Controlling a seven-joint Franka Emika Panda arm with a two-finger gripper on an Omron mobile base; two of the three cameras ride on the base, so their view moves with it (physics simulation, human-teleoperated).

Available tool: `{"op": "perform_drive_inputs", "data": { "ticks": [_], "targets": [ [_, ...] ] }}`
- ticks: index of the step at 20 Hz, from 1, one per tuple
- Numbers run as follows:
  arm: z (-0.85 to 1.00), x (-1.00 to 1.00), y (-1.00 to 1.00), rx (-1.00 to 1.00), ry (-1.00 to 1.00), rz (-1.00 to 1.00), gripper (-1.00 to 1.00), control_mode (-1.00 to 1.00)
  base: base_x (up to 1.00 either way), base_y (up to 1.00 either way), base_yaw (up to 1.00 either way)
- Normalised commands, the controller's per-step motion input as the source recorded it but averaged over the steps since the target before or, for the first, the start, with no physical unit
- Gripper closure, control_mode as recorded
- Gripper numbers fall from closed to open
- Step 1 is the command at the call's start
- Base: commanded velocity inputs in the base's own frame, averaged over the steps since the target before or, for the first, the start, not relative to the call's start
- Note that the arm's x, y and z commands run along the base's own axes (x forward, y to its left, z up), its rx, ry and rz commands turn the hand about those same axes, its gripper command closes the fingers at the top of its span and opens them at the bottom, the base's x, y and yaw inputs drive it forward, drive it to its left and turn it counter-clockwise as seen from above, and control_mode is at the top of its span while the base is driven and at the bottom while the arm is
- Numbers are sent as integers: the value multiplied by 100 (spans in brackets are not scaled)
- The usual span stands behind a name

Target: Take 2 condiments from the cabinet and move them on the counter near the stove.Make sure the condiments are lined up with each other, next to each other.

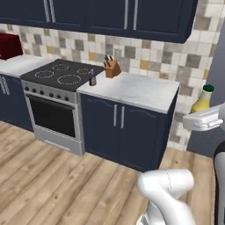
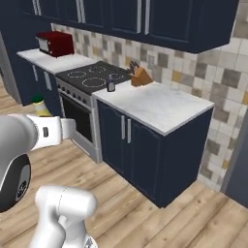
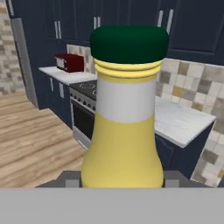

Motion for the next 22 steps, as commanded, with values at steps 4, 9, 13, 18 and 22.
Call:
{"op": "perform_drive_inputs", "data": {
  "ticks": [4, 9, 13, 18, 22],
  "targets": [
    [0, 0, 0, 0, 0, 0, 100, 100, 100, 3, 7],
    [0, 0, 0, 0, 0, 0, 100, 100, 76, 58, -42],
    [0, 0, 0, 0, 0, 0, 100, 100, 31, 69, -74],
    [0, 0, 0, 0, 0, 0, 100, 100, 0, 85, -66],
    [0, 0, 0, 0, 0, 0, 100, 100, 1, 100, -37]
  ]
}}
